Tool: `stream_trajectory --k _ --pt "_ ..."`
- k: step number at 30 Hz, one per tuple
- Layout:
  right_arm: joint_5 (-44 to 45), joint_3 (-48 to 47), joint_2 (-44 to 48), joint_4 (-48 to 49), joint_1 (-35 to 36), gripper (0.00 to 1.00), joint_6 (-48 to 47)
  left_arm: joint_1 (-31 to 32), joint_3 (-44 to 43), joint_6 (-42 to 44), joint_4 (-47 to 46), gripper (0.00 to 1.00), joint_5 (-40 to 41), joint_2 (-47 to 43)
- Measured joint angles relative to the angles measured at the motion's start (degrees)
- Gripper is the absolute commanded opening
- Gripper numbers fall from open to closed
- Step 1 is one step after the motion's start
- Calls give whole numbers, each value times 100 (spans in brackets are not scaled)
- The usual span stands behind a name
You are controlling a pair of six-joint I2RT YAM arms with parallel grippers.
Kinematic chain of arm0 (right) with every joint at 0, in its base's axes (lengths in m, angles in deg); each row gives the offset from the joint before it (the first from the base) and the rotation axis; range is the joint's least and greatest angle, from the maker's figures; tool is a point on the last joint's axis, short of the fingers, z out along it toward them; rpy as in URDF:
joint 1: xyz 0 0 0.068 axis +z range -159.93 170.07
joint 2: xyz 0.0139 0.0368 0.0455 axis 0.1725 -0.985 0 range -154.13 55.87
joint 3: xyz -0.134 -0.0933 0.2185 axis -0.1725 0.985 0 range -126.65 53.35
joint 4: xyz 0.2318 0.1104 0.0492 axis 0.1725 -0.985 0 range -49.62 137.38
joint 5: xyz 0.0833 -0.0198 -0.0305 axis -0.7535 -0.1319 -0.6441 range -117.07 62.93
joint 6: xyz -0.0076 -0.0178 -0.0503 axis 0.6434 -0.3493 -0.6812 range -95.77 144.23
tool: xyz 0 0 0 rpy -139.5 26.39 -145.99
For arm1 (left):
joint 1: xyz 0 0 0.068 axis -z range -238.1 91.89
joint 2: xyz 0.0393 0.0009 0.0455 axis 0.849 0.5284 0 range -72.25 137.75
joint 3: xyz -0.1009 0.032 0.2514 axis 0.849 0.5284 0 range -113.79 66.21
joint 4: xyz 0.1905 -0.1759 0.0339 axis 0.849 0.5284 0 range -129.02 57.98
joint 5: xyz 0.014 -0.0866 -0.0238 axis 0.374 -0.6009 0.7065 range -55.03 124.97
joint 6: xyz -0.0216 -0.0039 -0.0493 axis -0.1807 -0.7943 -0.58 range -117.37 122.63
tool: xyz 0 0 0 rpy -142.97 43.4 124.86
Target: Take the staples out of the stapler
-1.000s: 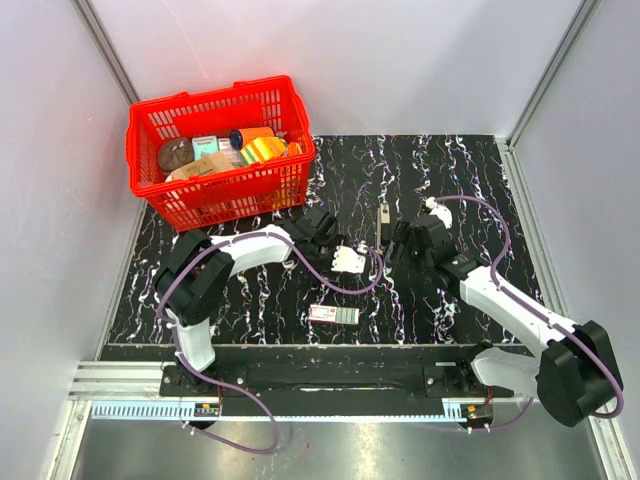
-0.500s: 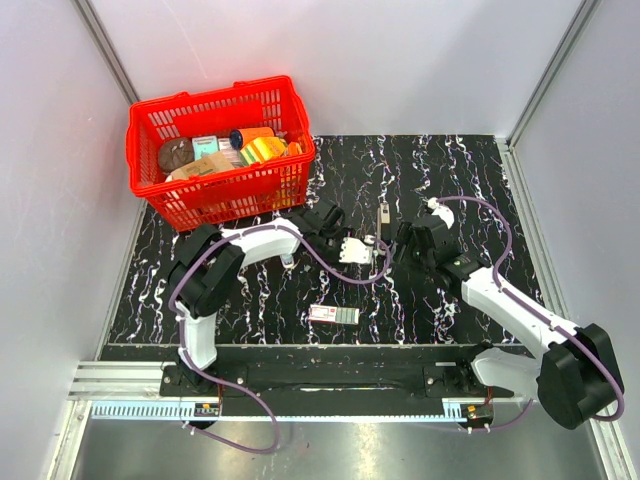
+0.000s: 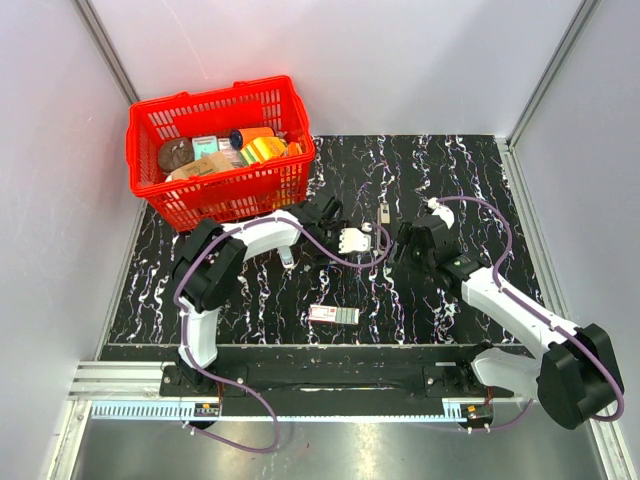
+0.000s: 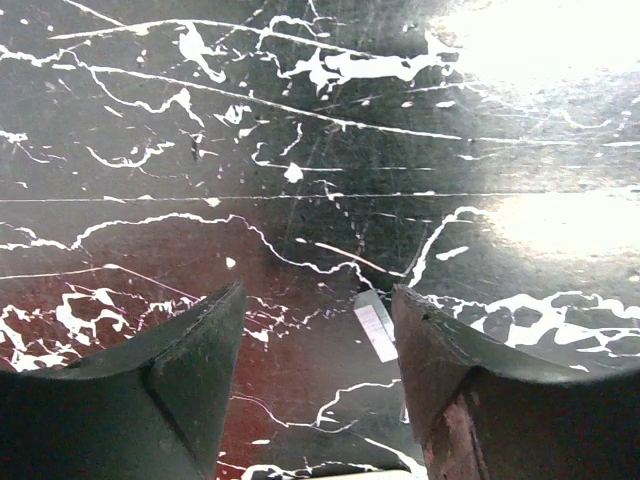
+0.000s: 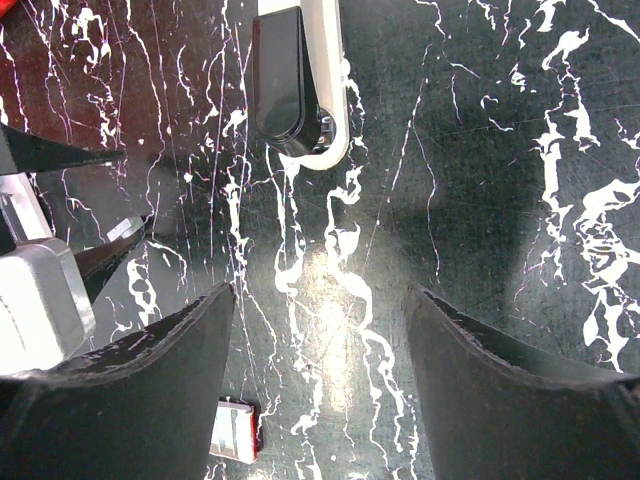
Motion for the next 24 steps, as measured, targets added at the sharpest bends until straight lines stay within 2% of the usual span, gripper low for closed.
stream_trajectory --k 7,13,24 --pt "2 0 0 0 -7 72 -2 -31 0 -205 238 65 -125 -127" --pt "2 0 7 0 -15 64 -20 -31 -39 -382 433 54 -166 -133" --pt "0 0 7 0 -15 56 -22 -31 -111 -525 599 45 -153 -120"
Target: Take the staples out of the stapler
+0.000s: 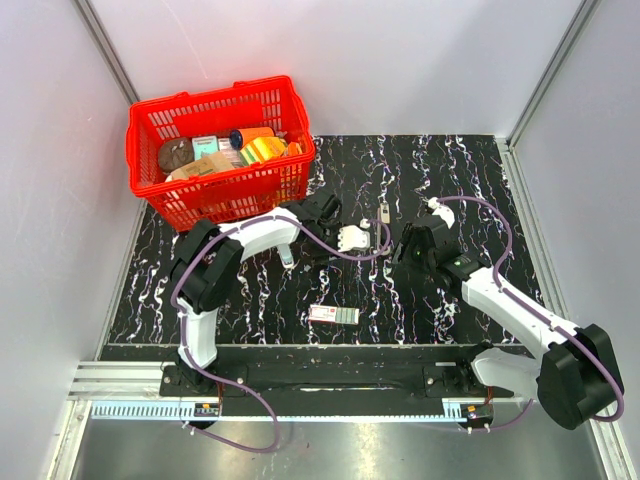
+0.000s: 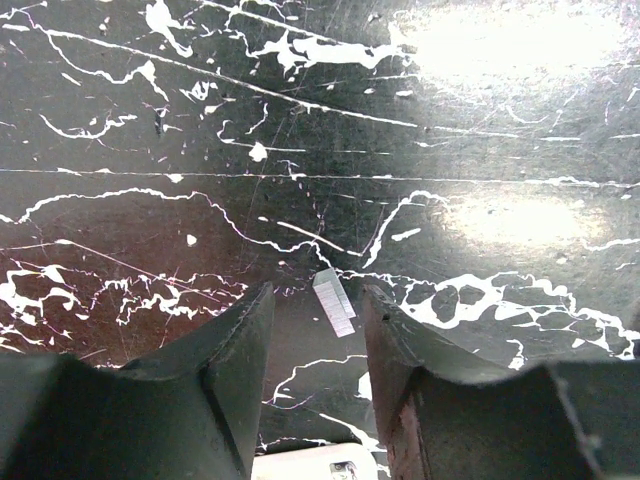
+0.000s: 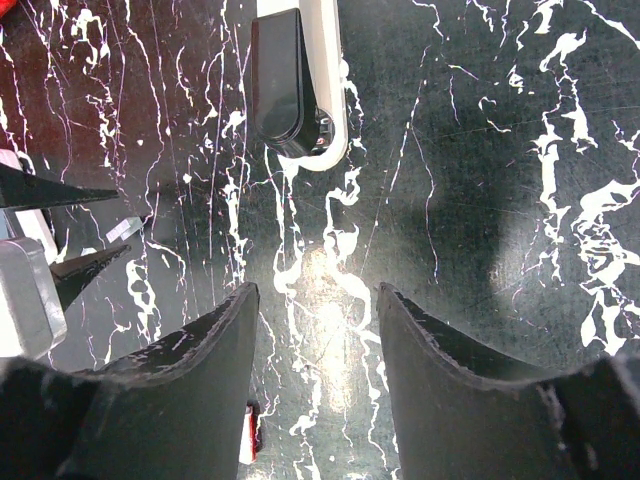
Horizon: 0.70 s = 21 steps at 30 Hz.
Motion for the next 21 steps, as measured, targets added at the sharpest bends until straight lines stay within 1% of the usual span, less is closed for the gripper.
stream_trajectory --k 6,11,15,19,21 --pt "0 0 0 0 -2 56 0 -4 -149 -59 20 42 20 149" --pt "-2 -2 0 2 -4 56 -2 -24 -173 -72 105 49 79 201" --pt "-7 0 0 4 -4 56 -2 -70 -136 -74 144 50 92 197" --pt "-66 0 0 4 -7 56 0 -111 -92 -81 179 44 92 197" --pt "-96 -2 0 4 -7 56 0 -129 -92 -87 181 38 94 197"
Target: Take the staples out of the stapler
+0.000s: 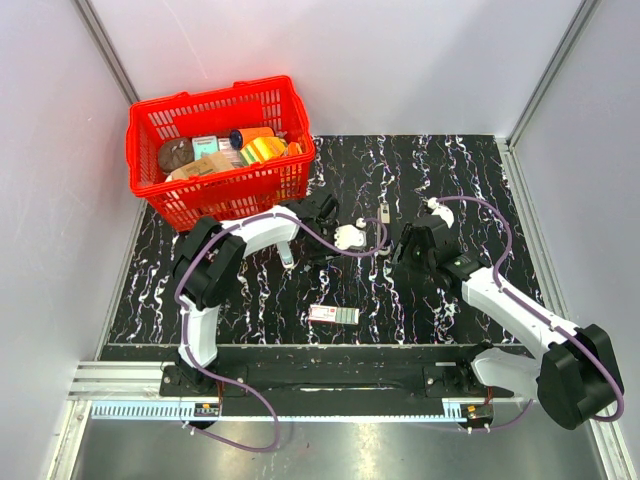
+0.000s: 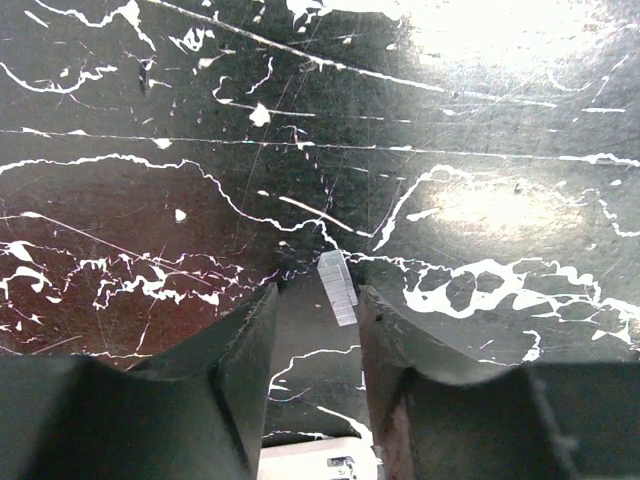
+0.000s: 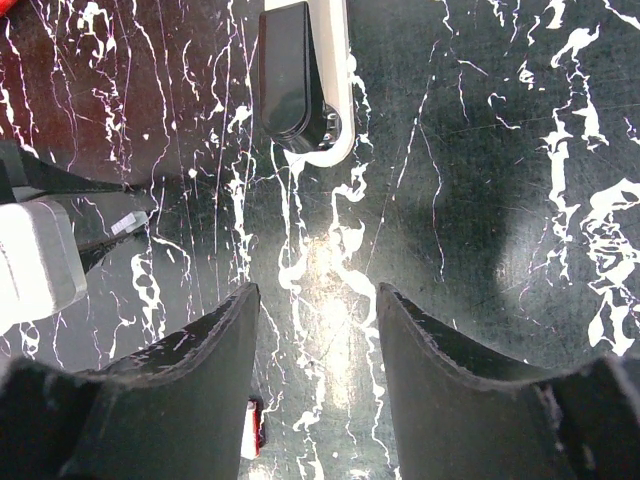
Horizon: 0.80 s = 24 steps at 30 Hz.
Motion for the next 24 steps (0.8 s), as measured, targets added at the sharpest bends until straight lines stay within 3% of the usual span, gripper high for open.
stream_trajectory --k 6,16,24 --pt "-9 2 17 0 0 54 0 -2 13 -4 -2 15 9 0" --pt "-52 0 24 2 0 54 0 0 55 37 -37 0 42 -11" --pt "-260 -59 120 9 -4 55 -2 0 507 177 -87 0 136 -678"
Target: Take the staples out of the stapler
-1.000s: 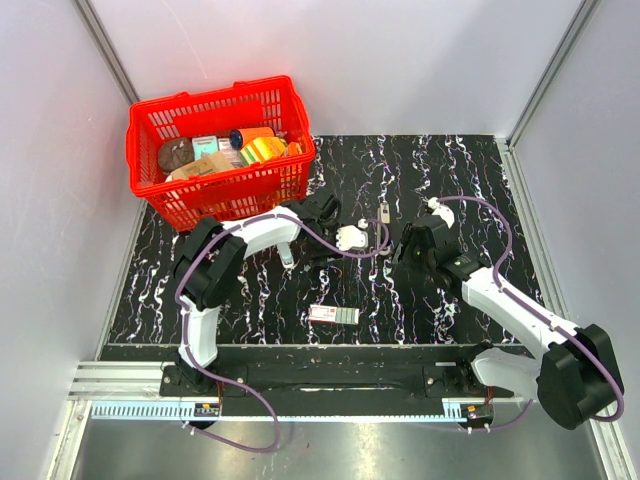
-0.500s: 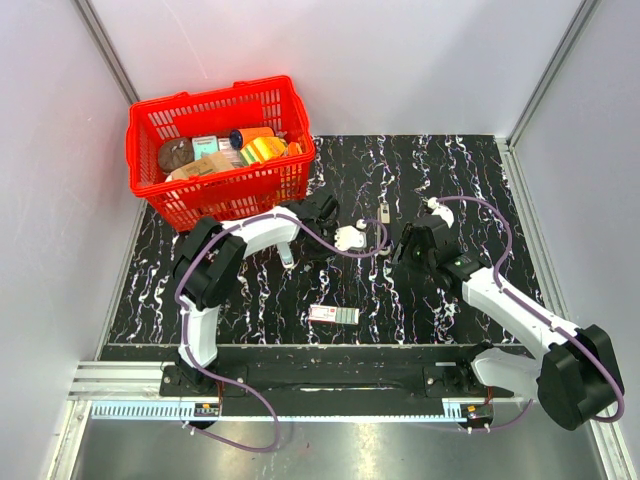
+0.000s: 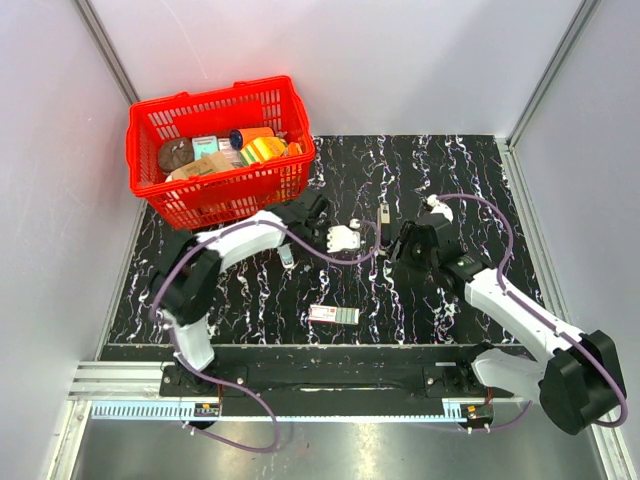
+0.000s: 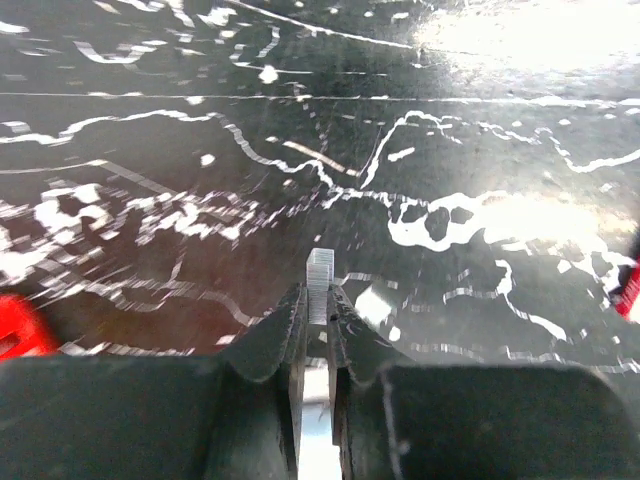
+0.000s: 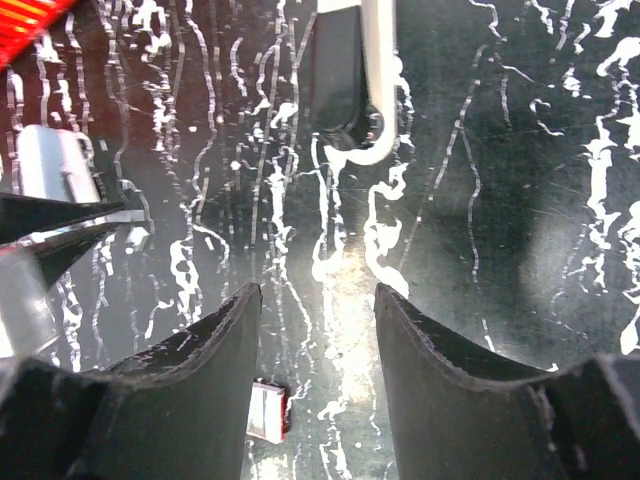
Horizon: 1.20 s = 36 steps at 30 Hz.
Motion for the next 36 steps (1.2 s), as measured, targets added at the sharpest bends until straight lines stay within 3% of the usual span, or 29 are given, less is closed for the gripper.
stream_trajectory --k 9,12,17,21,30,36 --pt "-1152 -315 205 483 -22 59 33 208 949 1075 -79 0 376 -3012" --pt "-1910 -382 192 907 -35 61 35 337 1797 1799 -328 0 367 -4168" --pt "-3058 -660 -98 1366 -37 62 -33 503 3746 2977 -1657 0 170 -5742" --pt "-3495 -828 -286 1384 -22 63 -170 664 4454 3534 -2286 0 111 -5936" --pt "-3580 -1049 -634 1338 737 63 -846 776 4865 4411 -4140 0 -76 -5904" --pt "-3517 -1121 -667 1224 866 63 -1224 804 5005 4782 -4540 0 -249 -5775"
